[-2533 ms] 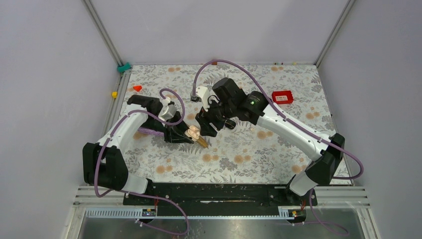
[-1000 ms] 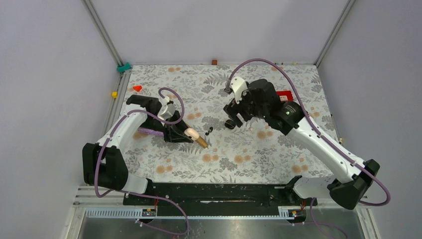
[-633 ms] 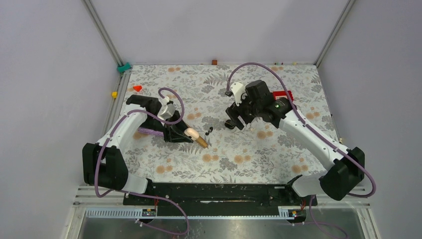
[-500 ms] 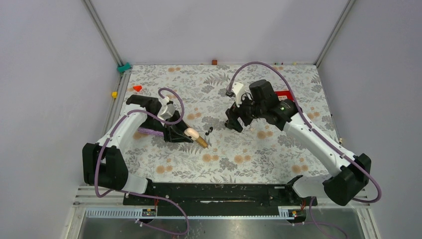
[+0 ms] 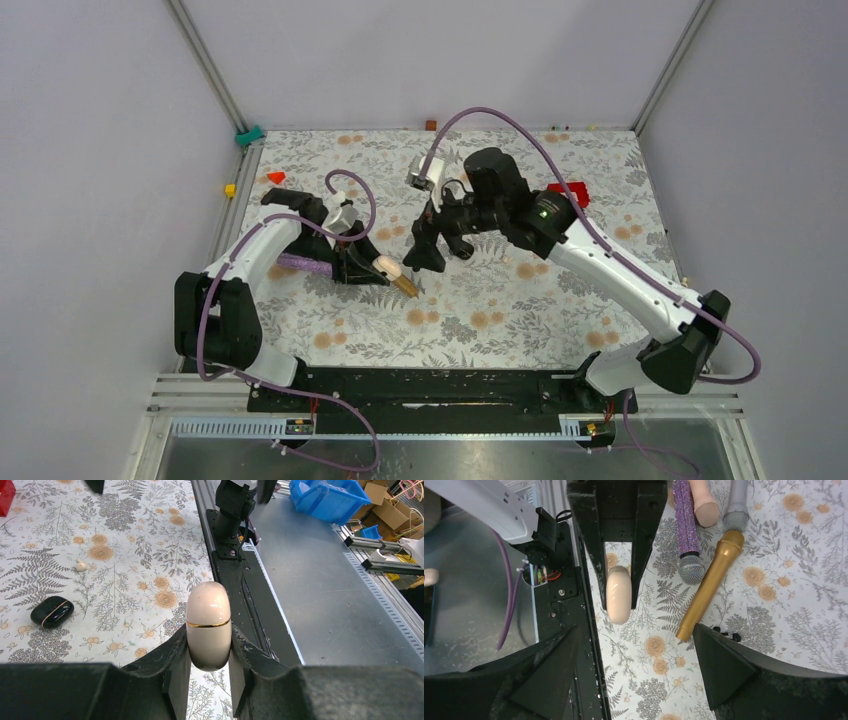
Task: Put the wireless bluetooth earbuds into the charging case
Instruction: Open the charging case.
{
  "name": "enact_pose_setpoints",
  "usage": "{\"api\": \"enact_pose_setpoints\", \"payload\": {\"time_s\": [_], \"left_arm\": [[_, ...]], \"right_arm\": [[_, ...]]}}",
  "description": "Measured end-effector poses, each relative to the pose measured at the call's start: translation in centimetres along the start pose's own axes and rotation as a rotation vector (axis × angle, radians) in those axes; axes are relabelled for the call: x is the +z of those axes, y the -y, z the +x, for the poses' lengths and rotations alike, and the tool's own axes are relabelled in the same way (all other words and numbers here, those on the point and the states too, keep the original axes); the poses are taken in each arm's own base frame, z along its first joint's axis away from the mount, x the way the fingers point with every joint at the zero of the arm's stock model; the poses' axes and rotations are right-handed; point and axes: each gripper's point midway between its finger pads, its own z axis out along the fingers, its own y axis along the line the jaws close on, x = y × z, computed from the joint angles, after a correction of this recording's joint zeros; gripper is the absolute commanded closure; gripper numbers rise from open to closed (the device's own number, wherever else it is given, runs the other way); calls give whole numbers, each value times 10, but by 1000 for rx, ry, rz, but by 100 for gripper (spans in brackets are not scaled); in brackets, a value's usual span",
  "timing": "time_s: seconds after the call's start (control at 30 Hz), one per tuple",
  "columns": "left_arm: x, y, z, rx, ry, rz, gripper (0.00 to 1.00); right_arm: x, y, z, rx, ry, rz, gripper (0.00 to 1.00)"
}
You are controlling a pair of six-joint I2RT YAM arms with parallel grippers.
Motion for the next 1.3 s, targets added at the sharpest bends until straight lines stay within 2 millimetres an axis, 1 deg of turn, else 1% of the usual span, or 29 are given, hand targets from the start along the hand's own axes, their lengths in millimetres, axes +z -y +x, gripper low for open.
{"api": "enact_pose_setpoints", "payload": {"time_s": [0.1, 0.23, 0.33, 0.4, 0.63, 0.77, 0.83, 0.9, 1.03, 1.2, 1.3], "left_arm": [[0, 0, 0, 0, 0, 0, 100], [0, 0, 0, 0, 0, 0, 100], [0, 0, 0, 0, 0, 1, 100], [1, 1, 0, 0, -1, 3, 100], [2, 0, 1, 12, -3, 9, 100], [2, -2, 1, 30, -4, 8, 100], [2, -3, 1, 36, -5, 7, 100], [2, -3, 2, 39, -9, 7, 100], [3, 0, 1, 22, -7, 14, 100], [4, 2, 1, 17, -7, 18, 100], [4, 2, 1, 14, -8, 18, 100]], "right_arm": [[14, 3, 3, 41, -25, -7, 8], [36, 1, 21, 77, -88, -21, 2], [46, -2, 29, 81, -115, -29, 1], [48, -1, 31, 81, -124, -19, 0], [48, 17, 34, 64, -135, 84, 0], [46, 20, 34, 43, -135, 123, 1], [43, 22, 33, 27, -133, 147, 0], [35, 27, 28, 1, -122, 188, 1], [11, 42, 13, -66, -83, 301, 1], [-21, 43, -5, -126, -28, 371, 1], [-41, 47, -6, -131, -4, 406, 1]]}}
